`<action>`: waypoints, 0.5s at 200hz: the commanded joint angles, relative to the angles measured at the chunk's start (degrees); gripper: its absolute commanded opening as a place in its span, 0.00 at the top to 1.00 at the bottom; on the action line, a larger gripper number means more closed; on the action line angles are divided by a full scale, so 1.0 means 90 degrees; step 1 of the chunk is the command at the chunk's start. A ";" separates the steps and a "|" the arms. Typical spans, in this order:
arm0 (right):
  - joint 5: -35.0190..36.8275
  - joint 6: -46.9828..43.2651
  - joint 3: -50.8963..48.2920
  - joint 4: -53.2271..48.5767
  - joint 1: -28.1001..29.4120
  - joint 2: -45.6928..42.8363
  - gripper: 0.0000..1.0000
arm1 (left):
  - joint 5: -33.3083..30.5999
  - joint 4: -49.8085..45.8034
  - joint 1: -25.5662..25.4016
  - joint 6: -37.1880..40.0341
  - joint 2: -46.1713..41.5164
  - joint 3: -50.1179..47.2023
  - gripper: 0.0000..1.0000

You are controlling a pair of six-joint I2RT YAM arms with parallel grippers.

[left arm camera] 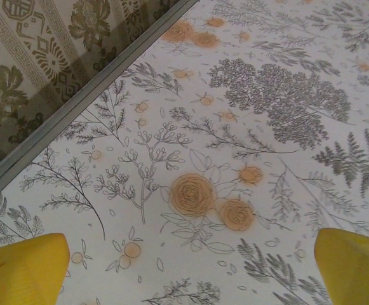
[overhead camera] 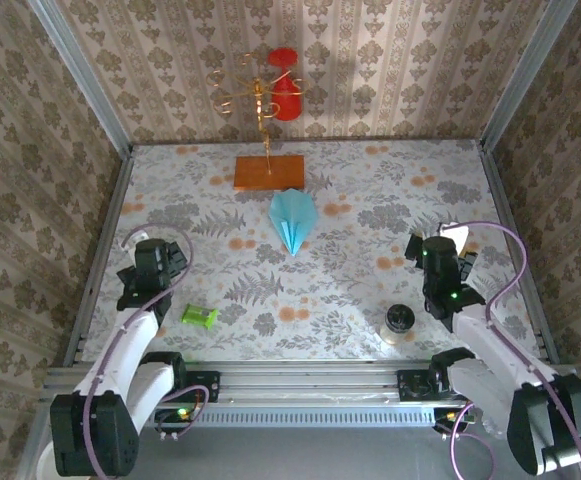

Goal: Fold a paper plane with a square sheet of paper (pick it up from the middle)

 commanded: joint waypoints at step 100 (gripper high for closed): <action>-0.1436 -0.1519 0.0078 0.4206 -0.0603 0.2749 0.00 | 0.2369 0.5452 0.0721 0.1915 0.2612 -0.0683 0.01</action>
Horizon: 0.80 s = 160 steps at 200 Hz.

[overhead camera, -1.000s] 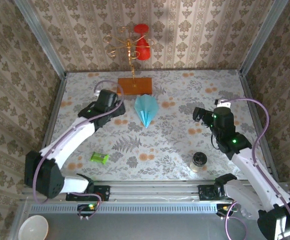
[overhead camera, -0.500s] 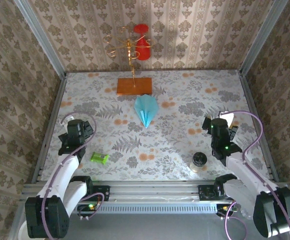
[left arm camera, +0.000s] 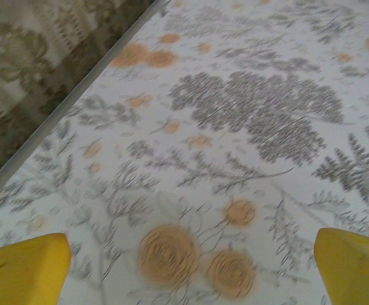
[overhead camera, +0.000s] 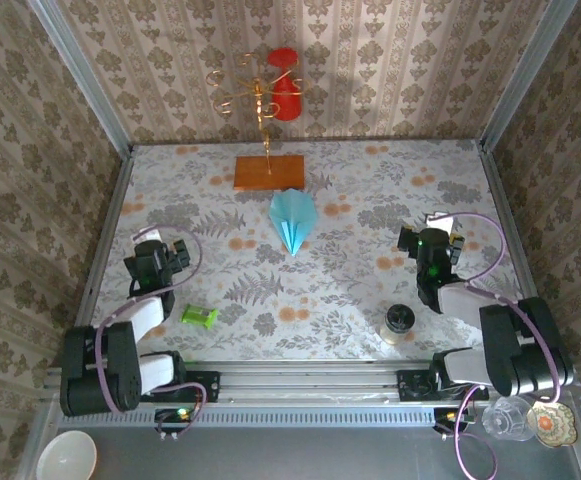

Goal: Fold a paper plane with a square sheet of paper (pick it up from the middle)

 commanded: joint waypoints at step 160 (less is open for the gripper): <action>-0.1409 -0.0321 0.0150 0.1766 -0.0503 0.1242 0.00 | 0.0683 0.2378 -0.0466 0.1152 0.2031 0.0589 0.00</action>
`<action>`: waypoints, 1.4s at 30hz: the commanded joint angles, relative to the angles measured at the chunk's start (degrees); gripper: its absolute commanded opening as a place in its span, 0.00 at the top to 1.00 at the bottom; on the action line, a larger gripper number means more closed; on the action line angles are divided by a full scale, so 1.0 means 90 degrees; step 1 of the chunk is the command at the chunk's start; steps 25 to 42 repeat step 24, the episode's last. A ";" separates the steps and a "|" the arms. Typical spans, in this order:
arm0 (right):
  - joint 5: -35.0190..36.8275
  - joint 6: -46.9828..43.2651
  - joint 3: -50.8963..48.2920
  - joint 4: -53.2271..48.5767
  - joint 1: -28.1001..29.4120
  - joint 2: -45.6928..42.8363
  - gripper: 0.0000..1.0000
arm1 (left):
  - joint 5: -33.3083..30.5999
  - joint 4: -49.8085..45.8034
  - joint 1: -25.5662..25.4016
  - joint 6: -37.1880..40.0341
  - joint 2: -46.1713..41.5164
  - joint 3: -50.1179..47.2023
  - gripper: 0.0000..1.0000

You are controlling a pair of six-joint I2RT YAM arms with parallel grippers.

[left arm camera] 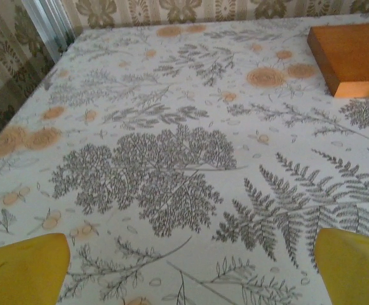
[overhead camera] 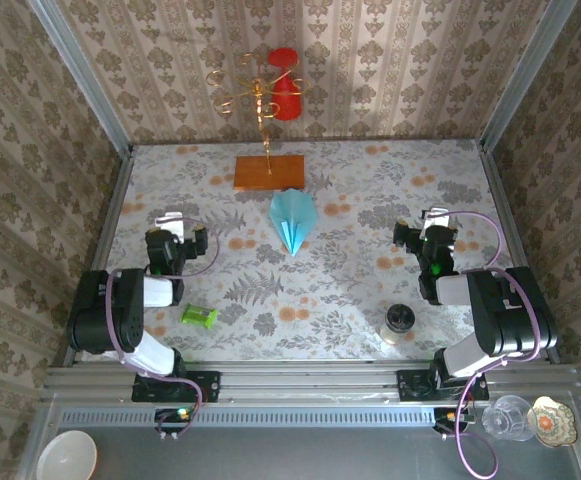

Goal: Fold a paper plane with a square sheet of paper (pick it up from the middle)

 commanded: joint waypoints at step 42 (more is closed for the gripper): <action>-0.0038 -0.0115 0.0107 0.0212 0.0000 0.0026 0.00 | -0.0211 -0.0039 0.0003 0.0182 0.0008 0.0149 0.00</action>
